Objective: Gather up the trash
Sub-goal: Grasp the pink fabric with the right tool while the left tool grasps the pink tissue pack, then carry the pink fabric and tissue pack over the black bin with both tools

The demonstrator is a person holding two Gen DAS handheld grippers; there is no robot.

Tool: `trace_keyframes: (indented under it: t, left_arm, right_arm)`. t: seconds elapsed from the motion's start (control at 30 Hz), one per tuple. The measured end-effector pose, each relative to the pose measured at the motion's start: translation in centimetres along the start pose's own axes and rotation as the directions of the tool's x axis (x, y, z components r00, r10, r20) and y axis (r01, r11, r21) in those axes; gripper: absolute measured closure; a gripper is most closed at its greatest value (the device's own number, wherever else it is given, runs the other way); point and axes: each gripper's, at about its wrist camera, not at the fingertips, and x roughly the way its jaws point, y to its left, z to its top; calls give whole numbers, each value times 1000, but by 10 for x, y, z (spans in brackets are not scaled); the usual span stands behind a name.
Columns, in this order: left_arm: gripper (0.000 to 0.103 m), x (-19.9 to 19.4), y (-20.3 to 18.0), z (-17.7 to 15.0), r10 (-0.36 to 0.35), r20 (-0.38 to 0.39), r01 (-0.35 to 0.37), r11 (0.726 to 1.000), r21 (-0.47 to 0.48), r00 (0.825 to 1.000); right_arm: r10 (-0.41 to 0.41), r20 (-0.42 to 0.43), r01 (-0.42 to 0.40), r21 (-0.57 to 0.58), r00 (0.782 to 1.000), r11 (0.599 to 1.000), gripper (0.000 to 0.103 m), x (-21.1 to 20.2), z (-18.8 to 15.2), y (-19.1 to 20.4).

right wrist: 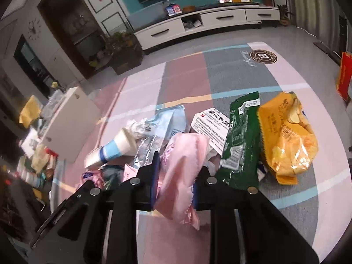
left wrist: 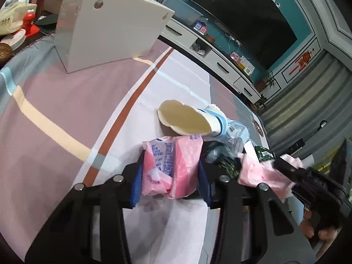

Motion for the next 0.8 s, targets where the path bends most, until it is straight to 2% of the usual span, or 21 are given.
trace_keyframes:
  t: [0.23, 0.33, 0.53, 0.8]
  left_arm:
    - [60, -32, -8, -6, -6, 65, 6, 1000, 4, 998]
    - [60, -42, -13, -12, -40, 54, 38, 999, 28, 998]
    - [60, -54, -28, -17, -49, 62, 44, 996, 74, 997]
    - [59, -61, -38, -20, -10, 59, 3, 993, 119, 998]
  right_arm:
    - [25, 92, -21, -36, 995, 999, 80, -50, -15, -3]
    - [30, 110, -25, -45, 993, 999, 80, -64, -23, -7]
    - [20, 121, -12, -71, 992, 997, 80, -80, -39, -7]
    - [26, 170, -12, -83, 985, 996, 80, -99, -52, -11]
